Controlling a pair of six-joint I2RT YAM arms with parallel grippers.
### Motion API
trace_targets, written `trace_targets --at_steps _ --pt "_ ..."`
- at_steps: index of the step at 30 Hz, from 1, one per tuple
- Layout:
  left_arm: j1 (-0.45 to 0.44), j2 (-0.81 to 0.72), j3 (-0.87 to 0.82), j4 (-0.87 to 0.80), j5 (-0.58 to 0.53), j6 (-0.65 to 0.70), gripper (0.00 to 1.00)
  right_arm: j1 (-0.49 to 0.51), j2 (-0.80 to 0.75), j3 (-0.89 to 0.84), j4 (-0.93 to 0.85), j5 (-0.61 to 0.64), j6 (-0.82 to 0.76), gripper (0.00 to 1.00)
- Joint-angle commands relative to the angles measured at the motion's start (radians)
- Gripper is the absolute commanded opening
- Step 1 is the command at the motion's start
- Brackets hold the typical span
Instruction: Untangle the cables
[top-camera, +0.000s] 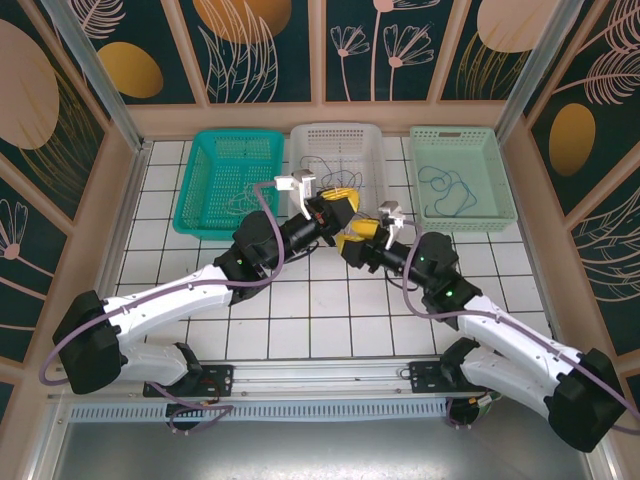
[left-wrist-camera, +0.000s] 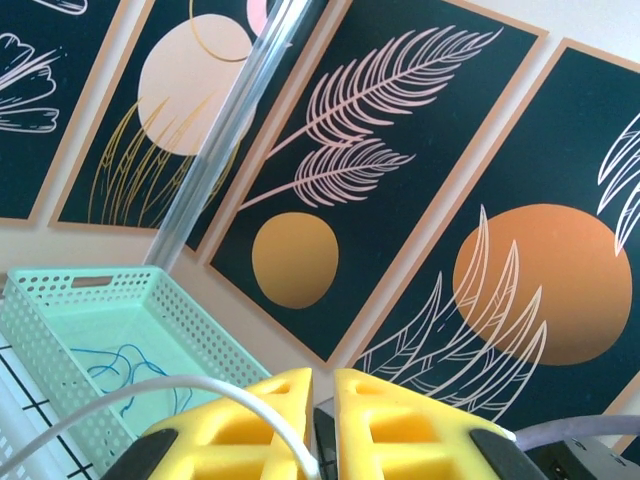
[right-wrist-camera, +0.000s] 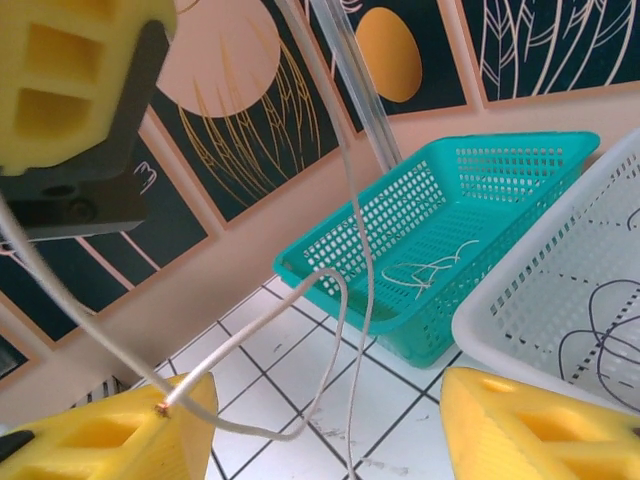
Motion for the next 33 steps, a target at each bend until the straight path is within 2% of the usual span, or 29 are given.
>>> trace_targets --at_steps 1,3,7,8,9,11,13,17,24,33 --pt "-0.003 -0.001 0.004 0.07 0.003 -0.021 0.13 0.006 0.042 0.058 0.052 0.022 -0.009 0.55" --pt "-0.003 -0.006 0.003 0.068 -0.002 -0.02 0.13 0.006 0.061 0.074 0.035 0.036 -0.013 0.48" --pt "-0.004 -0.022 -0.008 0.058 -0.018 -0.009 0.14 0.007 0.086 0.107 -0.015 0.048 -0.046 0.45" --pt "-0.004 -0.029 -0.008 0.046 -0.033 -0.001 0.14 0.007 0.087 0.11 -0.019 0.049 -0.05 0.42" --pt "-0.003 -0.038 -0.011 0.031 -0.055 0.009 0.14 0.006 0.09 0.113 -0.024 0.052 -0.053 0.35" --pt "-0.003 -0.051 -0.014 -0.003 -0.1 0.028 0.14 0.006 0.102 0.122 -0.034 0.052 -0.059 0.13" --pt "-0.003 -0.061 -0.013 -0.039 -0.138 0.044 0.14 0.005 0.122 0.137 -0.042 0.043 -0.066 0.04" --pt "0.001 -0.092 -0.016 -0.088 -0.221 0.063 0.15 0.005 0.175 0.179 -0.073 0.026 -0.081 0.03" --pt "0.008 -0.138 0.008 -0.217 -0.395 0.171 0.18 -0.016 0.273 0.272 -0.23 0.085 -0.133 0.04" --pt "0.027 -0.119 0.04 -0.322 -0.531 0.338 0.19 -0.046 0.452 0.438 -0.273 -0.022 -0.159 0.11"
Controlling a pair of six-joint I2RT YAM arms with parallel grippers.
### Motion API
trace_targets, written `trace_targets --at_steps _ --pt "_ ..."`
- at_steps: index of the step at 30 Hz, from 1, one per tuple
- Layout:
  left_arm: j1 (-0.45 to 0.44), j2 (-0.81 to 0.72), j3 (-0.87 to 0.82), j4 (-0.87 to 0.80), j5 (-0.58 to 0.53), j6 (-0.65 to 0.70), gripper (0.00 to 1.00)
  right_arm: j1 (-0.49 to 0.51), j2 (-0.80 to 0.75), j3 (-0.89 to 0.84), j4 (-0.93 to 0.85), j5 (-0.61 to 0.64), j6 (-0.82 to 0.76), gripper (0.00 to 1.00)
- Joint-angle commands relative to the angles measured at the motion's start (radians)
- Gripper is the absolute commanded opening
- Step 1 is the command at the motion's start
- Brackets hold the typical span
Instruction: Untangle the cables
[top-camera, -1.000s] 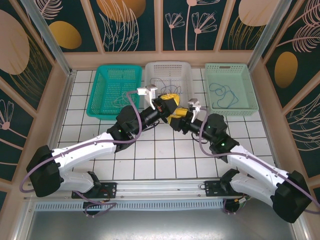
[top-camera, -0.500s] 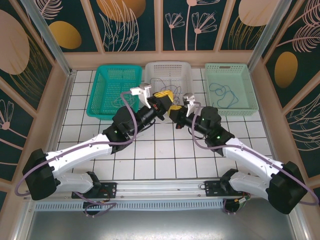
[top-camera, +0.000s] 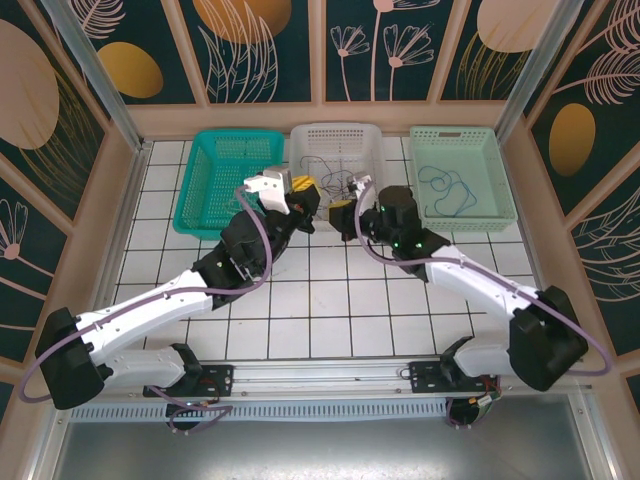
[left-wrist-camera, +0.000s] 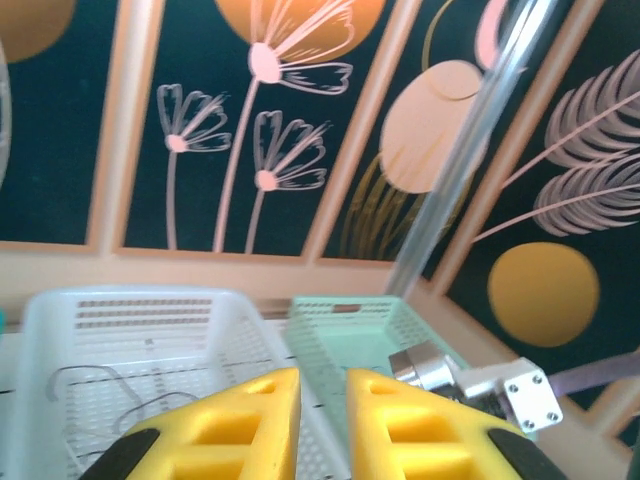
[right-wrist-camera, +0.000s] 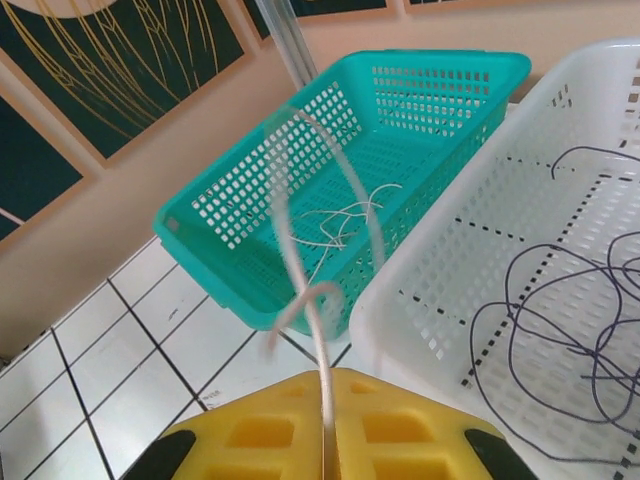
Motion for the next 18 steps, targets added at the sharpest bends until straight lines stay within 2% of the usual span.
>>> trace_targets --at_steps 1,4,8,13,15,18 --pt "0.011 0.007 0.039 -0.051 -0.088 0.1 0.19 -0.005 0.063 0.099 -0.037 -0.047 -0.027 0.11" --pt "0.036 0.003 0.032 -0.057 -0.092 0.12 0.19 -0.009 0.119 0.142 -0.035 -0.077 -0.032 0.1" --pt "0.104 -0.002 0.009 -0.094 -0.013 0.076 0.22 -0.021 0.153 0.175 0.001 -0.157 -0.014 0.1" --pt "0.196 -0.038 -0.049 -0.135 0.112 0.02 0.33 -0.037 0.185 0.259 -0.038 -0.217 -0.028 0.09" --pt "0.266 -0.057 -0.089 -0.136 0.215 0.011 0.38 -0.051 0.2 0.292 -0.047 -0.263 -0.031 0.09" --pt "0.35 -0.054 -0.135 -0.146 0.304 0.056 0.46 -0.081 0.212 0.324 -0.049 -0.35 -0.02 0.08"
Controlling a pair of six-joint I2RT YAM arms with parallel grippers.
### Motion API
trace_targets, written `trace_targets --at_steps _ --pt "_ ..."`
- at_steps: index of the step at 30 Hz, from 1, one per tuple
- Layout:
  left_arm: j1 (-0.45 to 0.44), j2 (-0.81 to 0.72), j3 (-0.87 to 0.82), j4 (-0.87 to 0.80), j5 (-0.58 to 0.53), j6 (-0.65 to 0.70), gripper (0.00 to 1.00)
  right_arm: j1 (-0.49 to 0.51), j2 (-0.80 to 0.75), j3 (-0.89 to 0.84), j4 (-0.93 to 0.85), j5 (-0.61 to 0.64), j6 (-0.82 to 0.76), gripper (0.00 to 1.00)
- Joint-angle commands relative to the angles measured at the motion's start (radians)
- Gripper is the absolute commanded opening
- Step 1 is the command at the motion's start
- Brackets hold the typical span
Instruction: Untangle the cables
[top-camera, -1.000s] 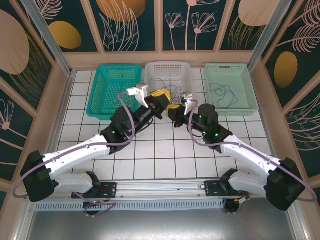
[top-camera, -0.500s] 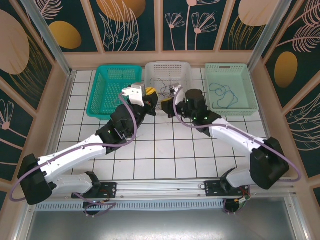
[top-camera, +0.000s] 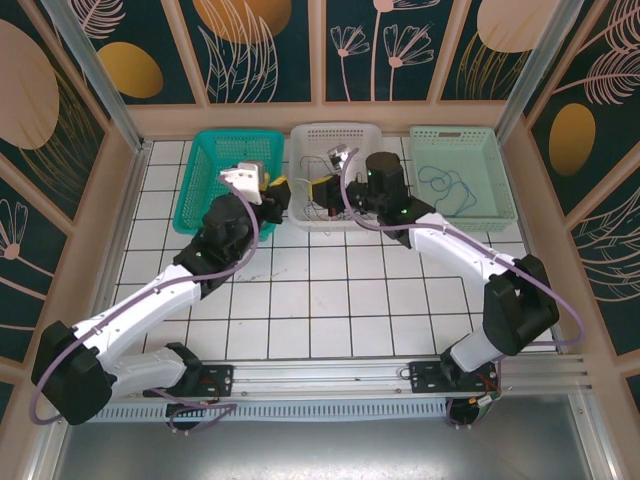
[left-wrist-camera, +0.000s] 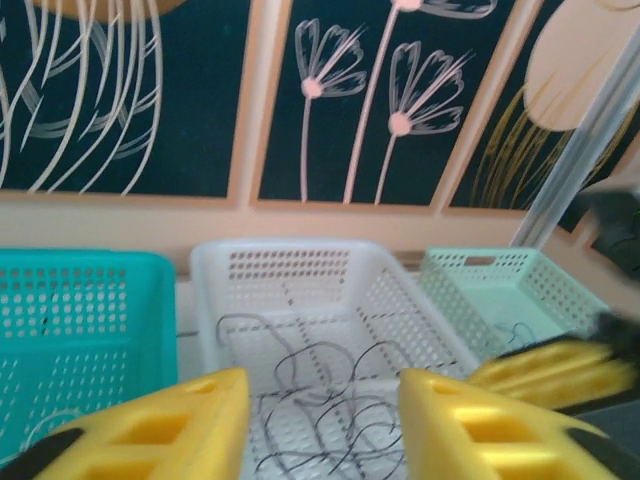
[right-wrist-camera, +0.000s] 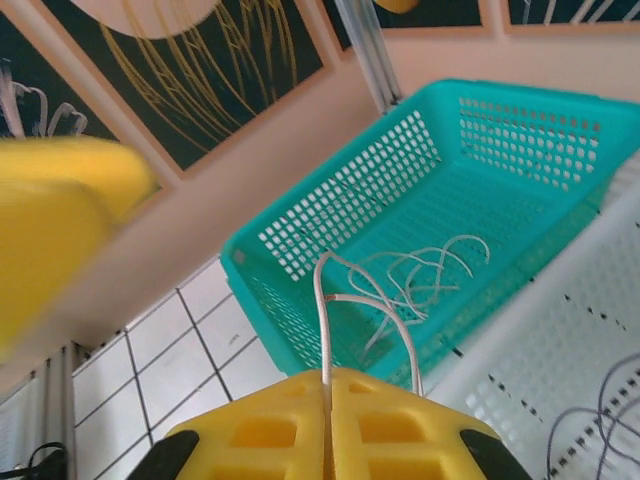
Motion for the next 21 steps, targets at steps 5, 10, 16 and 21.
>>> trace_targets --at_steps 5,10,16,21 --pt "0.078 0.0 -0.095 0.051 0.26 0.15 0.56 -0.04 0.028 0.096 -0.078 -0.239 -0.037 0.09" --pt "0.081 0.048 -0.066 0.056 0.27 0.237 0.61 -0.077 0.03 0.107 -0.104 -0.327 -0.057 0.09" --pt "0.081 0.094 -0.025 0.018 0.222 0.376 0.63 -0.085 0.049 0.154 -0.236 -0.367 -0.151 0.09" --pt "0.081 0.069 -0.032 0.017 0.238 0.48 0.65 -0.107 0.061 0.186 -0.319 -0.428 -0.204 0.09"
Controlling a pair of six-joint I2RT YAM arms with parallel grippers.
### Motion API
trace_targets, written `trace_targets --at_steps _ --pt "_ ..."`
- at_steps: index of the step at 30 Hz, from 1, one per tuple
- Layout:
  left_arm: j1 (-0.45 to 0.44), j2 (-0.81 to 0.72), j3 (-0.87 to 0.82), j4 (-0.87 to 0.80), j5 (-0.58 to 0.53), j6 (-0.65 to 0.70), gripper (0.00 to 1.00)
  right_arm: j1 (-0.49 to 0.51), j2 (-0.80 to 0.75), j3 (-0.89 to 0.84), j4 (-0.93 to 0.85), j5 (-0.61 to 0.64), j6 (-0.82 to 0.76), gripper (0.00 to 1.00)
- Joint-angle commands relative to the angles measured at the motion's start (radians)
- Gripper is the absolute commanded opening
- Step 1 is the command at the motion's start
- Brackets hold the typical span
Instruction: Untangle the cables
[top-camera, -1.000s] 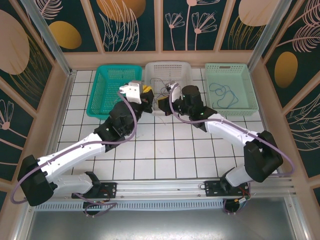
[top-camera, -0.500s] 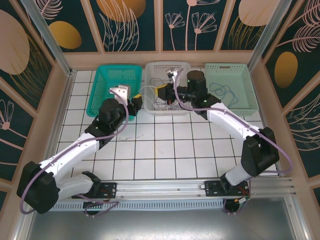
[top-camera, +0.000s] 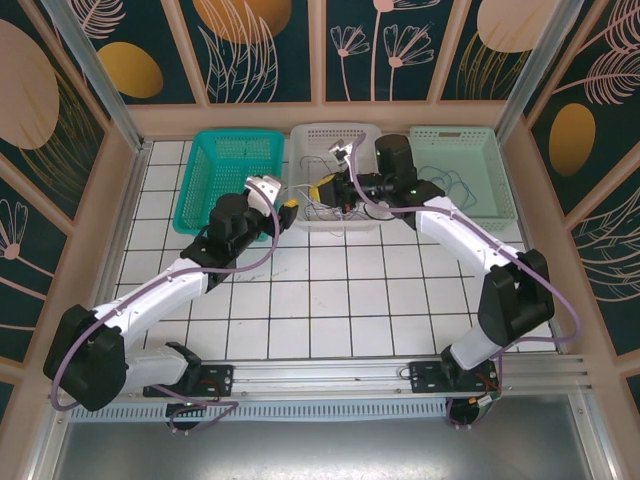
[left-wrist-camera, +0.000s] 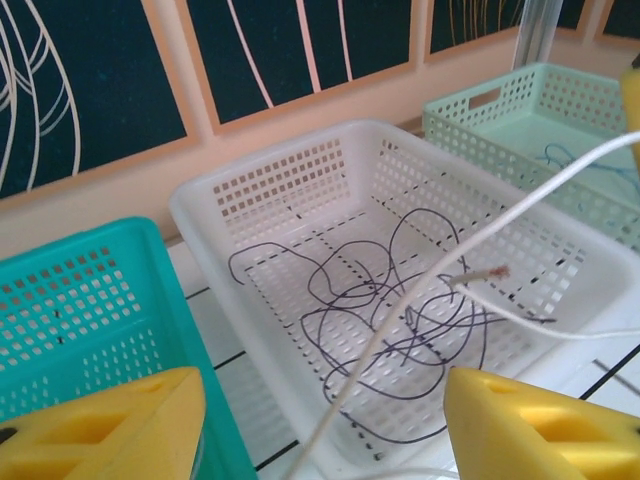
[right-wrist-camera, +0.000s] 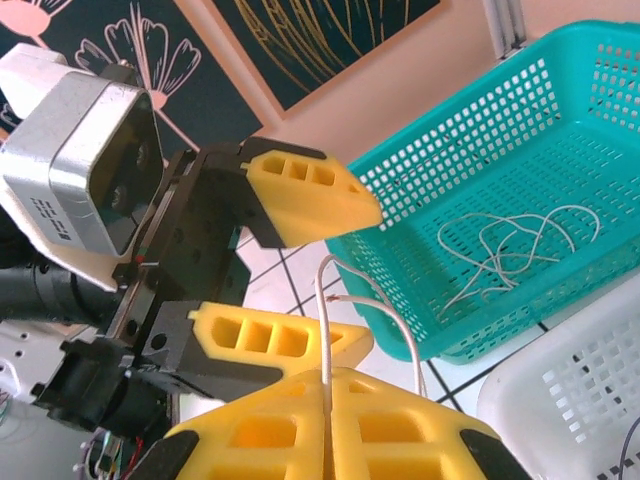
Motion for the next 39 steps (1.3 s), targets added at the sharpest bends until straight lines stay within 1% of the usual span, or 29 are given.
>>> trace_targets --at_steps 1,3,5,10,12,14,15,19,23,25,26,28,29,30,31,34,35,36,39 --pt "0.001 -0.031 0.026 0.004 0.01 0.123 0.65 -0.018 0.018 0.059 -0.102 -0.082 -0.09 0.09" --pt "0.001 -0.041 0.027 -0.009 0.02 0.163 0.65 -0.024 0.029 0.076 -0.154 -0.095 -0.123 0.09" --pt "0.001 -0.038 0.039 -0.033 0.033 0.206 0.66 -0.031 0.037 0.091 -0.201 -0.136 -0.162 0.08" --pt "0.002 -0.012 0.079 -0.073 0.104 0.249 0.65 -0.035 0.038 0.104 -0.278 -0.194 -0.229 0.08" --pt "0.002 0.004 0.092 -0.077 0.114 0.261 0.64 -0.035 0.038 0.108 -0.304 -0.218 -0.255 0.08" --pt "0.002 0.024 0.109 -0.087 0.129 0.276 0.61 -0.035 0.036 0.113 -0.334 -0.237 -0.282 0.08" --pt "0.002 0.034 0.121 -0.101 0.145 0.282 0.57 -0.035 0.034 0.113 -0.34 -0.238 -0.289 0.08" --pt "0.002 0.081 0.173 -0.168 0.216 0.289 0.32 -0.048 0.02 0.1 -0.325 -0.248 -0.283 0.08" --pt "0.002 0.087 0.183 -0.177 0.235 0.292 0.08 -0.061 0.013 0.096 -0.325 -0.241 -0.281 0.08" --pt "0.003 0.077 0.183 -0.185 0.234 0.293 0.0 -0.072 0.007 0.088 -0.313 -0.234 -0.266 0.08" --pt "0.004 0.074 0.181 -0.19 0.229 0.292 0.0 -0.078 0.004 0.084 -0.31 -0.232 -0.263 0.09" --pt "0.006 0.063 0.177 -0.175 0.191 0.271 0.0 -0.082 -0.001 0.074 -0.303 -0.213 -0.254 0.15" --pt "0.011 0.06 0.175 -0.159 0.158 0.245 0.0 -0.084 -0.002 0.068 -0.298 -0.203 -0.249 0.21" --pt "0.016 0.059 0.18 -0.145 0.128 0.211 0.0 -0.084 -0.003 0.063 -0.289 -0.187 -0.24 0.3" --pt "0.024 0.059 0.189 -0.138 0.104 0.173 0.0 -0.086 -0.004 0.051 -0.276 -0.156 -0.222 0.36" --pt "0.038 0.045 0.225 -0.127 0.053 0.085 0.0 -0.093 -0.008 0.0 -0.215 -0.12 -0.17 0.45" --pt "0.046 0.035 0.233 -0.117 0.048 0.058 0.0 -0.097 -0.014 -0.025 -0.182 -0.111 -0.142 0.52" --pt "0.051 0.026 0.237 -0.108 0.04 0.032 0.0 -0.102 -0.02 -0.049 -0.149 -0.099 -0.115 0.56" --pt "0.079 0.004 0.264 -0.122 0.025 -0.03 0.0 -0.109 -0.04 -0.114 -0.045 -0.071 -0.041 0.56"
